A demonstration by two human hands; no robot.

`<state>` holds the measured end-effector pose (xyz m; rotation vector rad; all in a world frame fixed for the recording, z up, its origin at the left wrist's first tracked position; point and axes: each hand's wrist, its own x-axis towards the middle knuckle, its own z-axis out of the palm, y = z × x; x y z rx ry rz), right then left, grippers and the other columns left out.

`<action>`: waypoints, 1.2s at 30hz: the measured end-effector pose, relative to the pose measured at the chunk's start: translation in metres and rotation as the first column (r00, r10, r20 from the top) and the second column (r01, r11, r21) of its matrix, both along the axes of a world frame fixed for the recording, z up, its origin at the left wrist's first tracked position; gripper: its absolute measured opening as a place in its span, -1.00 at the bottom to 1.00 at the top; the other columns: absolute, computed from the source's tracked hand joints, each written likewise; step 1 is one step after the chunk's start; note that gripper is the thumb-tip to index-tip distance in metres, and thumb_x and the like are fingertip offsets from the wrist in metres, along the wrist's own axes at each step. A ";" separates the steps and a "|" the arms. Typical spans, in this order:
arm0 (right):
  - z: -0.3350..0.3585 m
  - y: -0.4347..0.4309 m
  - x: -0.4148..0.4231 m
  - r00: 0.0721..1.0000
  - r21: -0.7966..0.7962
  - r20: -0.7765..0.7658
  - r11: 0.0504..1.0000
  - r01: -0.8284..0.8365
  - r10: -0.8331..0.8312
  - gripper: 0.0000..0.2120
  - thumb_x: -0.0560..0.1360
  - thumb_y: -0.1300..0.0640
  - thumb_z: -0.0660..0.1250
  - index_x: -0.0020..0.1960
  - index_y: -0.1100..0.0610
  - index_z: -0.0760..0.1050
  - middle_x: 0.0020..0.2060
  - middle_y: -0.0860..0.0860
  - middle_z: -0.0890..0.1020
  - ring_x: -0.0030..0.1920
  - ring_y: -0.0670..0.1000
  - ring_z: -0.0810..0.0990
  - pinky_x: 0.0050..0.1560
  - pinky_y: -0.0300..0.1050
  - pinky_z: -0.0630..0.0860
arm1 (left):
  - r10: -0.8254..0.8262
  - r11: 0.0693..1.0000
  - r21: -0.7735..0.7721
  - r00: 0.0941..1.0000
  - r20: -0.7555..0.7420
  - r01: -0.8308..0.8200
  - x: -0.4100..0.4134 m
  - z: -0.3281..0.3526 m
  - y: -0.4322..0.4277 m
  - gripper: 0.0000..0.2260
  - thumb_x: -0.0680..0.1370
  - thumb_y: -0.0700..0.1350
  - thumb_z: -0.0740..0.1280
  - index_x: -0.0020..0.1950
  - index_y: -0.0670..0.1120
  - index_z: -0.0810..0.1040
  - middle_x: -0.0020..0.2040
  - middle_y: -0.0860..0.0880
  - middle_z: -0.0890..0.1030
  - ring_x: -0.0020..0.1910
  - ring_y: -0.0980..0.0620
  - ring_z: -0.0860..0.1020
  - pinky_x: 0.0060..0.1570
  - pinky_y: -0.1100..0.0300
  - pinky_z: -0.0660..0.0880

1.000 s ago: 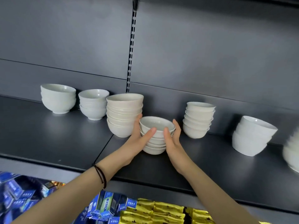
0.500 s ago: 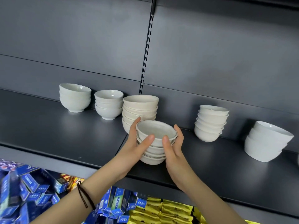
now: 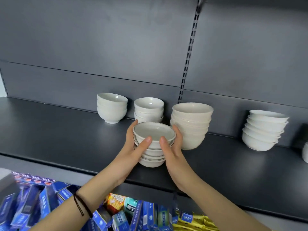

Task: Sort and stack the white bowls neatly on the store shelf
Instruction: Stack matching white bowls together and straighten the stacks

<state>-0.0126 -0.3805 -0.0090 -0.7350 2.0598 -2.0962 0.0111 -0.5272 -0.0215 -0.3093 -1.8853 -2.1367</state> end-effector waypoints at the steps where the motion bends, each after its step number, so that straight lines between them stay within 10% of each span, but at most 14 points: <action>1: 0.001 -0.012 -0.002 1.000 0.004 0.000 1.000 0.008 -0.008 -0.23 0.45 -0.35 0.23 0.47 -0.31 -0.16 0.38 -0.30 0.23 0.34 -0.32 0.30 0.29 -0.31 0.29 | -0.010 1.000 0.016 1.000 0.004 0.010 -0.003 0.000 -0.012 -0.29 0.50 0.15 0.36 0.52 0.17 0.03 0.26 0.33 0.50 0.26 0.36 0.45 0.16 0.42 0.42; 12: 0.001 -0.135 -0.024 0.999 0.022 0.040 1.000 -0.016 0.015 -0.24 0.30 -0.38 0.25 0.37 -0.43 -0.10 0.40 -0.33 0.22 0.37 -0.30 0.27 0.28 -0.27 0.27 | 0.013 0.998 -0.070 0.994 0.108 -0.005 -0.020 0.002 -0.140 -0.30 0.45 0.28 0.30 0.47 0.35 -0.03 0.28 0.41 0.35 0.16 0.55 0.37 0.18 0.38 0.31; 16: 0.000 -0.184 -0.027 0.999 0.013 0.032 1.000 -0.025 0.025 -0.29 0.42 -0.32 0.29 0.39 -0.34 -0.08 0.34 -0.36 0.23 0.31 -0.37 0.28 0.26 -0.31 0.30 | 0.023 0.996 -0.094 0.995 0.096 -0.014 -0.025 0.004 -0.192 -0.30 0.34 0.31 0.35 0.43 0.32 0.15 0.28 0.35 0.47 0.27 0.34 0.44 0.32 0.17 0.32; 21: 0.000 -0.240 -0.038 0.999 0.041 0.032 0.999 -0.012 0.010 -0.37 0.55 -0.17 0.23 0.45 -0.26 -0.08 0.43 -0.20 0.20 0.40 -0.18 0.28 0.31 -0.24 0.25 | 0.277 0.953 -0.140 0.960 0.035 -0.270 -0.050 0.004 -0.253 -0.19 0.26 0.17 0.42 0.38 -0.21 0.29 0.30 -0.31 0.44 0.30 -0.32 0.42 0.30 -0.20 0.32; 25: 0.004 -0.280 -0.050 1.000 0.062 0.017 0.998 -0.020 0.019 -0.40 0.56 -0.16 0.21 0.45 -0.26 -0.07 0.46 -0.16 0.20 0.42 -0.13 0.28 0.33 -0.19 0.25 | 0.317 0.945 -0.104 0.947 0.053 -0.310 -0.060 0.001 -0.281 -0.21 0.15 0.26 0.30 0.33 0.13 0.15 0.12 0.30 0.38 0.05 0.41 0.43 0.15 0.28 0.33; 29: 0.007 -0.311 -0.059 0.999 0.057 0.014 0.998 0.038 -0.039 -0.17 0.32 -0.34 0.21 0.48 -0.23 -0.07 0.50 -0.20 0.13 0.48 -0.12 0.19 0.49 -0.03 0.19 | 0.402 0.912 -0.117 0.913 0.066 -0.393 -0.091 0.006 -0.314 -0.20 0.27 0.01 0.30 0.49 -0.10 0.15 0.21 0.11 0.36 0.13 0.17 0.43 0.00 0.38 0.35; 36: 0.010 -0.336 -0.085 0.998 0.063 0.003 0.996 0.055 -0.055 -0.34 0.60 -0.06 0.22 0.55 -0.09 -0.10 0.52 -0.17 0.08 0.49 -0.12 0.14 0.49 -0.11 0.14 | 0.490 0.857 -0.234 0.867 0.092 -0.459 -0.137 0.003 -0.353 -0.52 0.58 -0.32 0.25 0.46 -0.34 0.18 0.23 -0.01 0.31 0.23 0.04 0.32 0.00 0.46 0.35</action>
